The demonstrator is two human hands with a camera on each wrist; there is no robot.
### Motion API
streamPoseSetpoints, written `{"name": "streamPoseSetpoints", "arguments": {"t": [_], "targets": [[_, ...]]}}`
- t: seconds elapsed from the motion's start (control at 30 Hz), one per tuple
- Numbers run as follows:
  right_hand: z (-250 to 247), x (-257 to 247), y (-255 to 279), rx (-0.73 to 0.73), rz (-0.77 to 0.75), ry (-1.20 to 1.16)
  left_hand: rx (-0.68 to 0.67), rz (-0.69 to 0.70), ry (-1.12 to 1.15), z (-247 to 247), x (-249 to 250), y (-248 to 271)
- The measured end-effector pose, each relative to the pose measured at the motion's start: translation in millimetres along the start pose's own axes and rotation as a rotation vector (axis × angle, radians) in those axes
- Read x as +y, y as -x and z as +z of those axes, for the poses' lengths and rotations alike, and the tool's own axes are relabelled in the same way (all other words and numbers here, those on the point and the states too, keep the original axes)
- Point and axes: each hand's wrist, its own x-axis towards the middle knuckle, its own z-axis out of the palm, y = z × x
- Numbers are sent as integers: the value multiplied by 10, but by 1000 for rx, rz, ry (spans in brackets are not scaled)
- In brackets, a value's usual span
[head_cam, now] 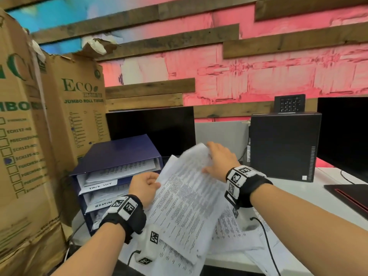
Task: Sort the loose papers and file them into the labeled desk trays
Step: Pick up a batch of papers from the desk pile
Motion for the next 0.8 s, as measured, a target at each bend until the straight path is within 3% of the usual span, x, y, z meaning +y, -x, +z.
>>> {"name": "streamPoseSetpoints", "arguments": {"t": [0.1,0.27,0.4,0.57,0.67,0.8], "targets": [[127,221,103,-21,234,-185,60,-47,90,-79,-89,-32],[273,416,212,22,417,-658,125,-87,234,-8,-141,-77],[282,445,194,-29,299,-863,96,-64,300,108,-43,-73],[85,303,229,258,165,-902,125,106,369,261,246,-39],[73,231,298,306,109,-896,113,178,327,406,330,-15],[354,317,445,171,147,-853,74,26,261,729,109,68]]}}
